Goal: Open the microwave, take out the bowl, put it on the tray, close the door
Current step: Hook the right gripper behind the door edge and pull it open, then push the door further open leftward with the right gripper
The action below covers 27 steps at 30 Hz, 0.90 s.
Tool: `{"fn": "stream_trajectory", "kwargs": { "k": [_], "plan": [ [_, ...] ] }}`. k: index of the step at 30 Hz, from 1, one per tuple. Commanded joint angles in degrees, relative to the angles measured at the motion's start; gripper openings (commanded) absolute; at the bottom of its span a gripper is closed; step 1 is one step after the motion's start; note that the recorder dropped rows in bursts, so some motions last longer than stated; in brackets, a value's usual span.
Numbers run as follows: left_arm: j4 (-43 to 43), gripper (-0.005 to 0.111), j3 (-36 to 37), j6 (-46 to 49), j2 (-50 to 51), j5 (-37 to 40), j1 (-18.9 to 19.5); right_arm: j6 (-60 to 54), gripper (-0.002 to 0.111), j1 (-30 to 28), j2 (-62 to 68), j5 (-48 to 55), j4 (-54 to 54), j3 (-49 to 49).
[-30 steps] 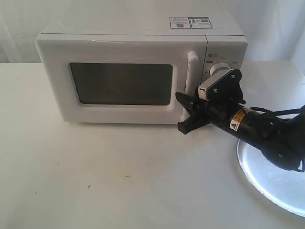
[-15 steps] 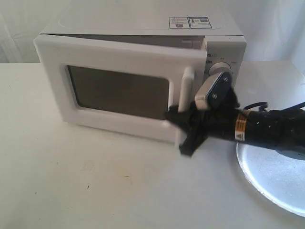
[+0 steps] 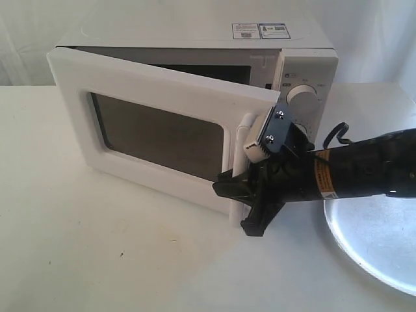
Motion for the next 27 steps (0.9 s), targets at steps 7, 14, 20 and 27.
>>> {"fn": "stream_trajectory", "kwargs": {
  "k": [7,14,20,27],
  "plan": [
    [-0.3,0.000,0.1,-0.3,-0.2,0.0,-0.2,15.0,0.000,0.4,0.6,5.5,-14.7,3.7],
    [-0.3,0.000,0.1,-0.3,-0.2,0.0,-0.2,18.0,0.023,0.4,0.6,11.9,-14.7,3.7],
    [-0.3,0.000,0.1,-0.3,-0.2,0.0,-0.2,18.0,0.054,0.4,-0.9,13.7,-14.7,3.7],
    [-0.3,0.000,0.1,-0.3,-0.2,0.0,-0.2,32.9,0.049,0.4,-12.0,19.2,-14.7,5.3]
  ]
}}
